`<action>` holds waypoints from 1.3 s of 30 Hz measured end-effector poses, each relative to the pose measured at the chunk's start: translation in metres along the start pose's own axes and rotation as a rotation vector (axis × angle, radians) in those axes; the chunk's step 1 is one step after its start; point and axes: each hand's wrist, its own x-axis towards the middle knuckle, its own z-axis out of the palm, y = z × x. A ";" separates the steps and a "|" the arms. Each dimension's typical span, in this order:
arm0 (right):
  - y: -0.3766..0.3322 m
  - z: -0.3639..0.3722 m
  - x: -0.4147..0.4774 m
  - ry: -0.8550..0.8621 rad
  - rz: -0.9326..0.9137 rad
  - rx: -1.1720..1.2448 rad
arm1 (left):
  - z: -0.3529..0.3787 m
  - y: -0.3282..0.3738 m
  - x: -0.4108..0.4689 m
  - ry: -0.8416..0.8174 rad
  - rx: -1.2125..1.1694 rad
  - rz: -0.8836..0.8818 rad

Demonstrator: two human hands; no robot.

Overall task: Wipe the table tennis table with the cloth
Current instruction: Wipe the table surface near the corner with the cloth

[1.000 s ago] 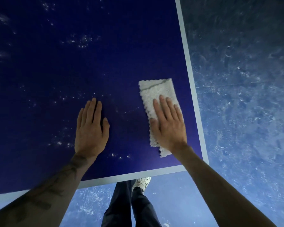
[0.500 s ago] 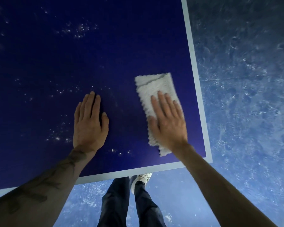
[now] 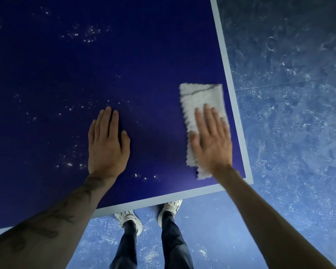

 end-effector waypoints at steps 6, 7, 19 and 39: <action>-0.059 0.009 0.014 0.015 0.062 0.032 | -0.002 0.001 -0.001 -0.018 0.007 0.008; -0.071 0.015 0.000 0.001 -0.041 0.030 | -0.003 0.001 -0.001 -0.021 0.006 0.010; -0.009 0.001 -0.015 0.046 0.235 0.013 | -0.005 0.002 -0.001 -0.038 -0.009 -0.006; -0.112 0.028 -0.059 -0.049 -0.101 0.029 | -0.039 -0.042 -0.025 -0.111 -0.043 -0.030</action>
